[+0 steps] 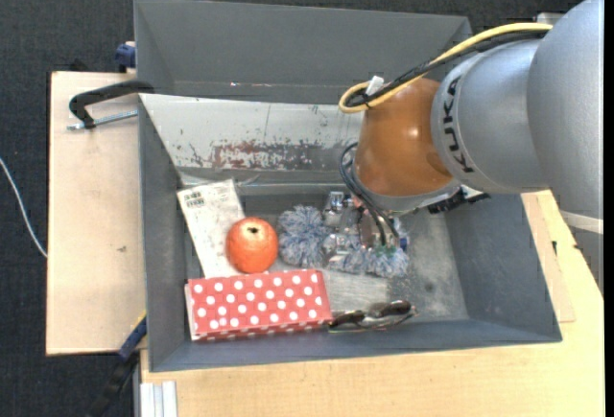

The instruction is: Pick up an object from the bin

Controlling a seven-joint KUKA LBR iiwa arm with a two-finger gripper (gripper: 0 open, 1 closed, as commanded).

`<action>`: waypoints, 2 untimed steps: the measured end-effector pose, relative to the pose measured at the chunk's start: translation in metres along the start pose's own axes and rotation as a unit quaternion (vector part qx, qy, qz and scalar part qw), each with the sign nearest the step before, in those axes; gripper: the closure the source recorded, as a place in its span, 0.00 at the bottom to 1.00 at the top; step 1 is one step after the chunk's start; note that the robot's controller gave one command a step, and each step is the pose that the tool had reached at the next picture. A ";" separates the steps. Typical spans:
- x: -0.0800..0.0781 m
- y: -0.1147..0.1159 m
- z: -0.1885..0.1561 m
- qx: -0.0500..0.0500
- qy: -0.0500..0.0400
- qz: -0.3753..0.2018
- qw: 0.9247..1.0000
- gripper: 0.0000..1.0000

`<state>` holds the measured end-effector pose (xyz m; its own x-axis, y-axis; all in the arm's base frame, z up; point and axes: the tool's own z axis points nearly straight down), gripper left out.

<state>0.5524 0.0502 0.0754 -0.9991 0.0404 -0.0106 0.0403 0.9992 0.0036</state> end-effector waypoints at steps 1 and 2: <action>0.000 0.000 0.000 0.000 0.000 0.000 1.000 1.00; -0.008 -0.005 -0.162 0.001 0.000 -0.021 1.000 1.00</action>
Offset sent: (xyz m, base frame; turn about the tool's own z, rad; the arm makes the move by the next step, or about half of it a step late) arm 0.0033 -0.0068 0.1586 -0.0426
